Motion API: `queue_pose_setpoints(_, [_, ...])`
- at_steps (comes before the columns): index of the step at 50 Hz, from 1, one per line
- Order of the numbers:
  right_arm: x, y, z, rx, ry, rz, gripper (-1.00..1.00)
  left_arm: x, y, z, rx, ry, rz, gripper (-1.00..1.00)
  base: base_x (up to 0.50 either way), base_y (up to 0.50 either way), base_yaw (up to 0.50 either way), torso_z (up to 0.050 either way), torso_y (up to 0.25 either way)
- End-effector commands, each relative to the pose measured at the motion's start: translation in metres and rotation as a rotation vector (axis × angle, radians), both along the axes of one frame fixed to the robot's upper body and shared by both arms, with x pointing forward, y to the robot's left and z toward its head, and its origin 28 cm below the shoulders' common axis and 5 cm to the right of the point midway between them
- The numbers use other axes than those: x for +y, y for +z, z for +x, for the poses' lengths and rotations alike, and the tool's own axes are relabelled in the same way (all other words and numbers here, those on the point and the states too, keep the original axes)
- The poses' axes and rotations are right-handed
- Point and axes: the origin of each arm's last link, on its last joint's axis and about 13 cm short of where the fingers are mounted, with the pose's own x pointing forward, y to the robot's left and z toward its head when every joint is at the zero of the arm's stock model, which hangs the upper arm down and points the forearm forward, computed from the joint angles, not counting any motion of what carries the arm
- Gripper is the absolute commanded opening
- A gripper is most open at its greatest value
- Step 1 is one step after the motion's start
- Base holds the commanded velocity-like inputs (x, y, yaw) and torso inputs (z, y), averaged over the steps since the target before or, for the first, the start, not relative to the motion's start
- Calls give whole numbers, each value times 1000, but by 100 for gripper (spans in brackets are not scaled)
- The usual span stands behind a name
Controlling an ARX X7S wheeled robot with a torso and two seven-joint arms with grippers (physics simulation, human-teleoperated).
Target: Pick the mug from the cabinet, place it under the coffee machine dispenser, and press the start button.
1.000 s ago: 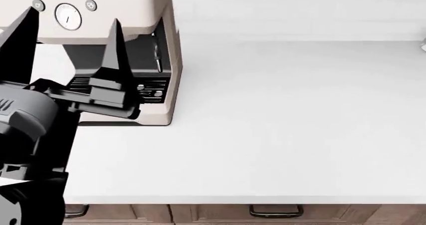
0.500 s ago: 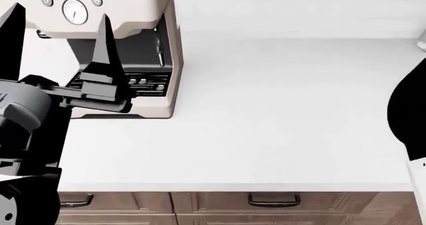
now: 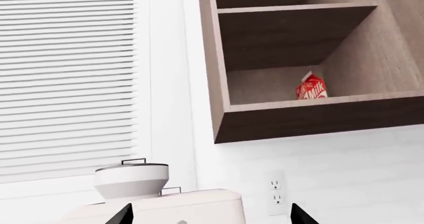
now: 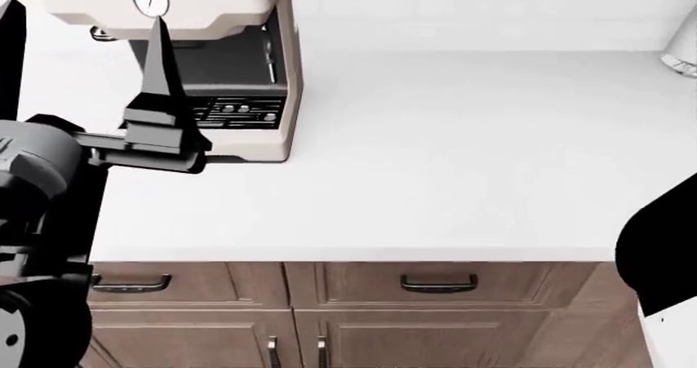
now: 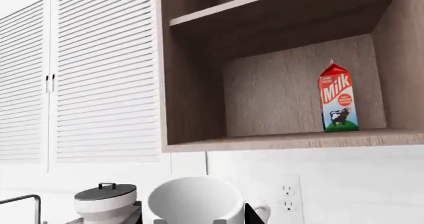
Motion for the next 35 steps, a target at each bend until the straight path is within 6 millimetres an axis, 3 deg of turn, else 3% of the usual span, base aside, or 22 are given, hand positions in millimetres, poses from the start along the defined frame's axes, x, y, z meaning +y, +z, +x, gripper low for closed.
queue_pose_setpoints(1, [-2,-43,-3,87,43,-50,-100,5,1,3,1,35,3,100,-74,0,0,0,0])
queue_pose_setpoints(14, [-3,-104,-12,150,54,-32,-100,14,1,8,31,79,-40,100,-2,0,0,0,0])
queue_pose_setpoints(30, [-3,-145,-14,170,43,-6,-100,21,-5,9,71,83,-57,100,0,0,0,0,0])
queue_pose_setpoints(35, [-4,-148,-14,187,41,-7,-100,20,-5,10,71,77,-55,100,0,0,0,0,0])
